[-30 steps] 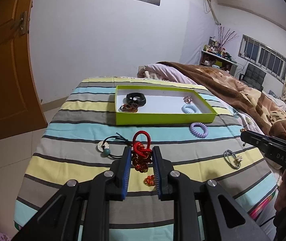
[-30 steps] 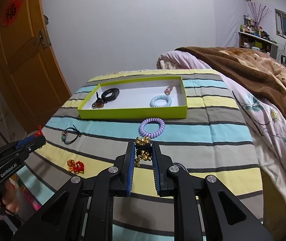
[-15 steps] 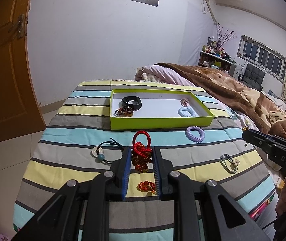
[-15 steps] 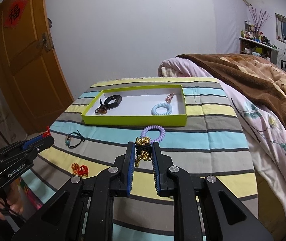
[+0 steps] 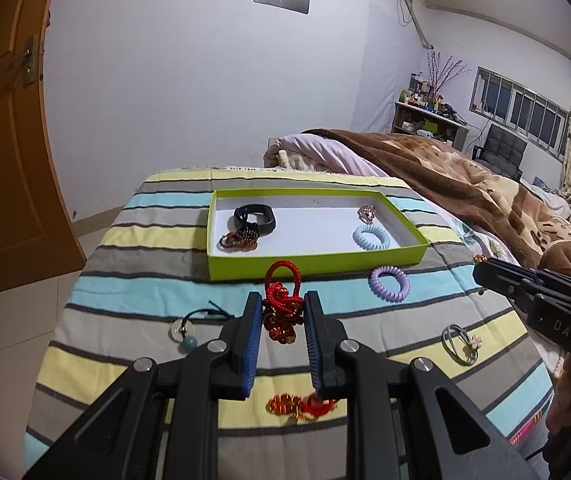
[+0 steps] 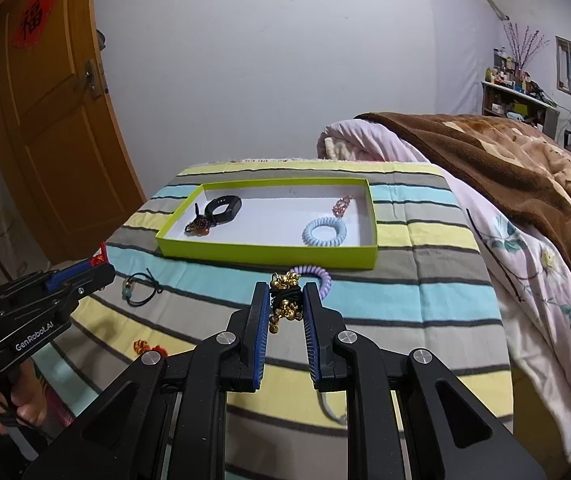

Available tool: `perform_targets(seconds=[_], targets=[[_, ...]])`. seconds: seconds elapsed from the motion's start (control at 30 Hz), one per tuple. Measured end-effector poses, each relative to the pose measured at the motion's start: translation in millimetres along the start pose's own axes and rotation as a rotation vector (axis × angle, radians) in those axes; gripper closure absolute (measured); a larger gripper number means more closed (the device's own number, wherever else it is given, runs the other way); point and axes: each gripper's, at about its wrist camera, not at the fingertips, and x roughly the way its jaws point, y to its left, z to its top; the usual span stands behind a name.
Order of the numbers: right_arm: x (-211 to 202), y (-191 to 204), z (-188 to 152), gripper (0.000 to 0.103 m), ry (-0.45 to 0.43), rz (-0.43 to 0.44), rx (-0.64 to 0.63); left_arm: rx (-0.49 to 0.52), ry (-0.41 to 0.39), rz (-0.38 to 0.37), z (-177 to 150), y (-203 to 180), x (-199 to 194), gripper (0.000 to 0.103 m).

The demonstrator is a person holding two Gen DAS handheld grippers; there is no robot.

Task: Organize jewelry
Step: 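Lift the red knot charm and gold bells off the bedspread with both grippers, then carry both items into the green tray and open both grippers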

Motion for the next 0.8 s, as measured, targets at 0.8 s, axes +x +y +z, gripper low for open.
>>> perform_targets(seconds=[0.8], targets=[[93.0,-29.0,65.2,0.086,0.005,-0.017,-0.052,0.047,-0.027,-0.026,73.4,0.9,90.3,0.081]])
